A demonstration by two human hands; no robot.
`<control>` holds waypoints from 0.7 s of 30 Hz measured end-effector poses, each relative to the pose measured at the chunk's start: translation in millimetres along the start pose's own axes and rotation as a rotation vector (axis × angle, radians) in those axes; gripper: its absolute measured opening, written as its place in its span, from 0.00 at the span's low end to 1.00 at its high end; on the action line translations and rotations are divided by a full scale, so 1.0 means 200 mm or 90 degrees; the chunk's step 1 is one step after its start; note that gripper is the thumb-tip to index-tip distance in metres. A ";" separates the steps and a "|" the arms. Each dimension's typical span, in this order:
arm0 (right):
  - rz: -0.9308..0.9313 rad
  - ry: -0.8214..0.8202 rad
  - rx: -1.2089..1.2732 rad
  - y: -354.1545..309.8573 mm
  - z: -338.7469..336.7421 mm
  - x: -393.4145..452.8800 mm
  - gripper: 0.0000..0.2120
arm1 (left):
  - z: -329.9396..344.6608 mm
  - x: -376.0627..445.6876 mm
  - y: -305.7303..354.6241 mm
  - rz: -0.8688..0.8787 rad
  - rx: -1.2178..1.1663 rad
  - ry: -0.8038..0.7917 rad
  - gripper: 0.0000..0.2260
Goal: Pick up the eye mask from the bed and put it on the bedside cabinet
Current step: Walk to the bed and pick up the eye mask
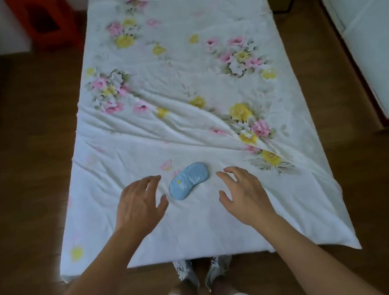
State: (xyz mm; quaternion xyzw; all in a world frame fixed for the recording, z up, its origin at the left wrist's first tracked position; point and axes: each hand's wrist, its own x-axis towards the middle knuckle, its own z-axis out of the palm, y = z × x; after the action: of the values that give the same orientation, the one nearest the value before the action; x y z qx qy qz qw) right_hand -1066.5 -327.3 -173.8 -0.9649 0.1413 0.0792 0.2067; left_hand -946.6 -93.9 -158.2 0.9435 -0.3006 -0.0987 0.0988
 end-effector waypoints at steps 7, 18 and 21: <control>-0.041 -0.089 -0.040 0.13 0.26 0.32 0.25 | 0.31 0.13 -0.15 -0.050 -0.032 -0.026 0.22; -0.121 -0.199 -0.024 0.35 1.00 0.81 0.33 | 1.14 0.45 -0.29 -0.034 -0.049 -0.058 0.22; -0.173 -0.234 -0.046 0.42 1.20 0.91 0.37 | 1.36 0.52 -0.31 -0.025 -0.046 -0.073 0.24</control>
State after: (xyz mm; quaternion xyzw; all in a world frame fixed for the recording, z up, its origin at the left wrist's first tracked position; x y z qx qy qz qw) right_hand -941.9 -343.9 -460.1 -0.9512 -0.0327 0.2297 0.2034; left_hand -897.1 -140.8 -448.6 0.9379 -0.2831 -0.1652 0.1134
